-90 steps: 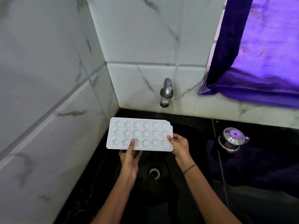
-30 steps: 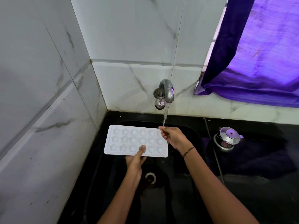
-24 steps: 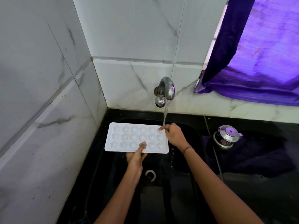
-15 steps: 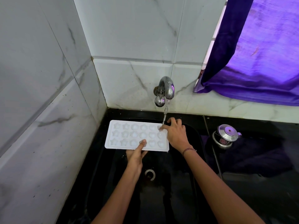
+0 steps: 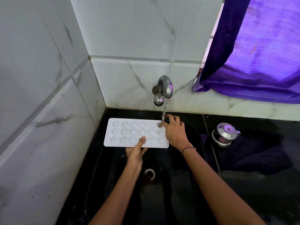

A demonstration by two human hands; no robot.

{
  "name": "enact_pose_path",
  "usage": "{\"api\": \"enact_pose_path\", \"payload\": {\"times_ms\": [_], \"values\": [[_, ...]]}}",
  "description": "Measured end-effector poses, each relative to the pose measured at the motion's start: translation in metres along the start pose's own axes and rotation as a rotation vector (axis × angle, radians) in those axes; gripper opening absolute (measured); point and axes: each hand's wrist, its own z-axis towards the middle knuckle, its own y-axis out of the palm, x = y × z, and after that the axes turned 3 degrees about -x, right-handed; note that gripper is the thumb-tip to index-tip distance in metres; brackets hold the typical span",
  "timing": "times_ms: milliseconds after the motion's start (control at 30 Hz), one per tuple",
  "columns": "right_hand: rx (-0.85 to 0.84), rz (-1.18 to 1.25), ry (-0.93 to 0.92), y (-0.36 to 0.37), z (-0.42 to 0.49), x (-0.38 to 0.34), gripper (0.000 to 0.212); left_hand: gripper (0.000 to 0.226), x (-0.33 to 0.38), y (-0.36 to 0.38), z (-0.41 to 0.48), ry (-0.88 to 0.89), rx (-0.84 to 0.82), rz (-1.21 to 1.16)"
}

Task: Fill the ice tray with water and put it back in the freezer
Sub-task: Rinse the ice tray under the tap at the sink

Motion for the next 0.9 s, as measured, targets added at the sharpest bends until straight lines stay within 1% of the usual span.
{"api": "enact_pose_path", "payload": {"times_ms": [67,100,200,267,333,400,467,567,633,733,900], "values": [[0.014,0.131,-0.018,-0.002,-0.006,0.002,0.033,0.053,0.004,0.004,0.001,0.01,0.017,-0.022],[-0.023,0.195,-0.049,-0.002,-0.009,0.002,0.035,0.052,0.006,0.007,0.002,0.014,0.024,-0.041],[-0.186,0.293,-0.095,-0.001,-0.02,0.001,0.063,0.048,0.012,0.017,0.006,0.03,0.002,-0.058],[-0.208,0.335,-0.07,-0.002,-0.019,0.001,0.079,0.047,0.014,0.024,0.007,0.034,-0.045,-0.051],[-0.169,0.347,-0.051,-0.006,-0.014,0.003,0.086,0.044,0.015,0.028,0.006,0.026,-0.106,-0.048],[-0.132,0.329,-0.051,-0.011,-0.008,0.006,0.085,0.041,0.016,0.029,0.008,-0.006,-0.15,-0.06],[-0.139,0.312,-0.064,-0.015,-0.003,0.011,0.078,0.039,0.019,0.026,0.01,-0.066,-0.188,-0.061],[-0.139,0.295,-0.053,-0.021,0.001,0.016,0.067,0.037,0.024,0.02,0.012,-0.112,-0.209,0.041],[-0.121,0.255,-0.046,-0.023,0.003,0.015,0.066,0.034,0.026,0.018,0.011,-0.104,-0.199,0.076],[-0.097,0.189,-0.056,-0.02,0.002,0.008,0.068,0.028,0.027,0.018,0.01,-0.076,-0.157,0.029],[-0.107,0.157,-0.091,-0.017,0.001,0.007,0.066,0.037,0.028,0.015,0.011,0.008,-0.123,0.02]]}}
